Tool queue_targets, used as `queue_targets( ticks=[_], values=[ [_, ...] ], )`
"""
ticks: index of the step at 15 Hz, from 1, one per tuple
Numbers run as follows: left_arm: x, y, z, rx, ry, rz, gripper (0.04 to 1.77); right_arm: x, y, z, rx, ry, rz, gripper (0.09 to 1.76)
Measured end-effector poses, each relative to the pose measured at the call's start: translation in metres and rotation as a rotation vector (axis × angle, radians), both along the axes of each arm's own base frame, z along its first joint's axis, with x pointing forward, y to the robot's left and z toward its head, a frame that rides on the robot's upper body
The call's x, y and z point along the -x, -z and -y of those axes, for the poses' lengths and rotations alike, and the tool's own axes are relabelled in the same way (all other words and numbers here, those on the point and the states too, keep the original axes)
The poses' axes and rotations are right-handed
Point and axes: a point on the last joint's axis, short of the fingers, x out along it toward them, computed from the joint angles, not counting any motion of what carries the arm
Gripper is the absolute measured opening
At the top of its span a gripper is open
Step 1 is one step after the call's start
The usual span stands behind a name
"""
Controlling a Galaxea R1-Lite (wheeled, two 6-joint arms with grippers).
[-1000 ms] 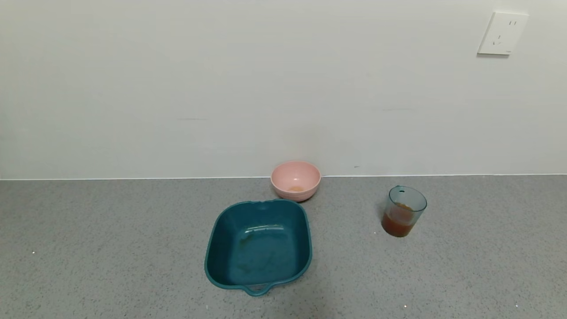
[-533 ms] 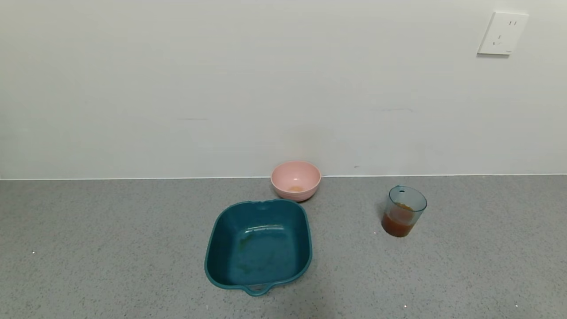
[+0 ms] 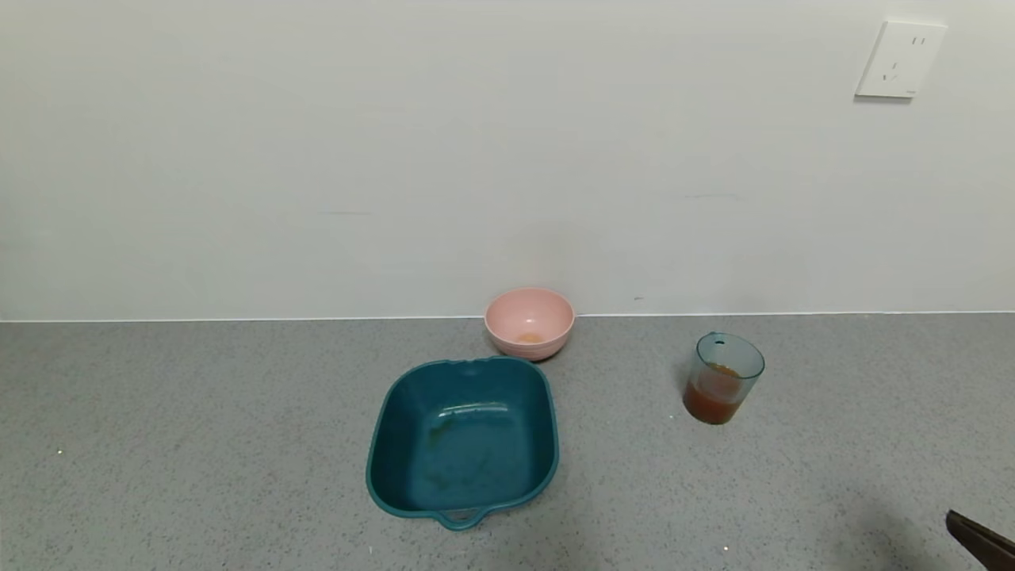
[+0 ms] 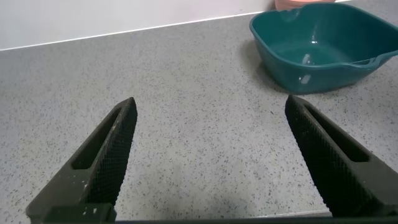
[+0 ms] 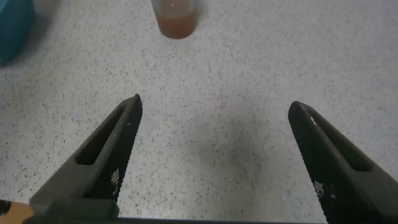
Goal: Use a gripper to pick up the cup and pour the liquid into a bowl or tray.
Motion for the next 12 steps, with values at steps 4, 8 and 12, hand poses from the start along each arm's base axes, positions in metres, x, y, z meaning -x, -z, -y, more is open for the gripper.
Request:
queue_targets(
  ticks=[4, 8, 12],
  values=[
    [0.0, 0.0, 0.0, 0.0, 0.0, -0.001, 1.72, -0.038, 0.012, -0.001, -0.001, -0.015, -0.111, 1.71],
    [0.0, 0.0, 0.0, 0.0, 0.0, 0.0, 1.72, -0.076, 0.028, -0.009, -0.002, -0.058, -0.169, 1.71],
    [0.0, 0.0, 0.0, 0.0, 0.0, 0.0, 1.72, -0.107, 0.046, -0.02, -0.007, -0.098, -0.204, 1.71]
  ],
)
